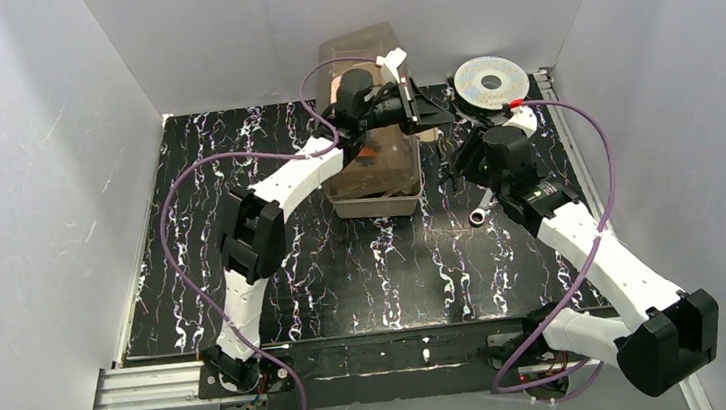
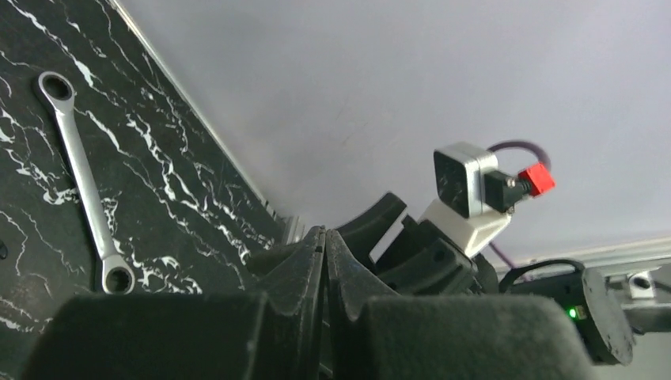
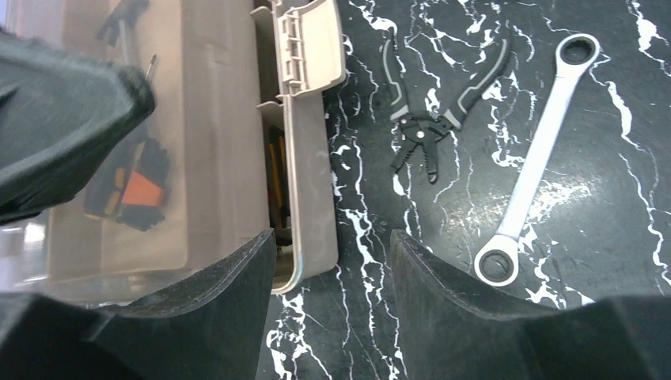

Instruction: Pack the tool kit

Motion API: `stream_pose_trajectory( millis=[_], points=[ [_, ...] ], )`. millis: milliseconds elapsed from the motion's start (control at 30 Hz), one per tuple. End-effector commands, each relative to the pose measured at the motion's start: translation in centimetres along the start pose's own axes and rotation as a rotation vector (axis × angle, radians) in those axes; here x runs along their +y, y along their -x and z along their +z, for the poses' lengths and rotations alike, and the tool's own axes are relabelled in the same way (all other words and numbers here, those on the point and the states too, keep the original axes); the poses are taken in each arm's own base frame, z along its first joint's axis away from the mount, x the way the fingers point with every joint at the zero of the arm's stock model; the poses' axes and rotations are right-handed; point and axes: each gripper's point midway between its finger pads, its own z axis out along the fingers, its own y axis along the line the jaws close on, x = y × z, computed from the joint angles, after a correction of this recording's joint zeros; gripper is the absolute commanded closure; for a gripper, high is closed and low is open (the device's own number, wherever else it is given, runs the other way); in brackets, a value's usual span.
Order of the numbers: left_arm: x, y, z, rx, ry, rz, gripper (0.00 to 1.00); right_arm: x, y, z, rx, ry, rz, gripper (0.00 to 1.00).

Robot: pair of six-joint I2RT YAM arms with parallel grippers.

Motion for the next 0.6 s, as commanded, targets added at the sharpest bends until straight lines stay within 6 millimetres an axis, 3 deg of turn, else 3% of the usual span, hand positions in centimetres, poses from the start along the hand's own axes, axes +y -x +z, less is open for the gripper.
stream_pose_trajectory(
  millis=[0, 167, 267, 300, 333, 400, 433, 567],
  points=[
    [-5.3, 0.3, -1.8, 0.046, 0.032, 0.124, 0.95, -1.2, 0.7, 0.2, -0.013, -0.034, 0.023, 0.37],
    [-9.0, 0.0, -6.2, 0.021, 0.154, 0.312, 0.79, -1.2, 0.3, 1.8, 0.085, 0.045, 0.058, 0.40],
    [-9.4, 0.1, -9.5, -0.020, 0.280, 0.403, 0.63, -0.2, 0.6, 2.3, 0.120, 0.114, 0.072, 0.40],
    [-8.7, 0.7, -10.8, -0.058, 0.366, 0.427, 0.53, 0.3, 0.8, 2.3, 0.129, 0.135, 0.072, 0.40],
    [-7.8, 1.0, -12.1, -0.080, 0.439, 0.439, 0.34, 0.9, 0.8, 2.4, 0.141, 0.162, 0.069, 0.39],
    [-5.7, 1.6, -15.0, -0.135, 0.594, 0.466, 0.07, 3.1, 0.3, 2.6, 0.195, 0.279, 0.053, 0.34],
    [-4.8, 2.0, -16.4, -0.167, 0.665, 0.476, 0.02, 4.2, 0.2, 2.6, 0.217, 0.334, 0.048, 0.31],
    [-0.2, 2.8, -21.2, -0.245, 0.907, 0.460, 0.02, 7.4, 0.0, 2.6, 0.286, 0.478, 0.029, 0.22]
  ],
)
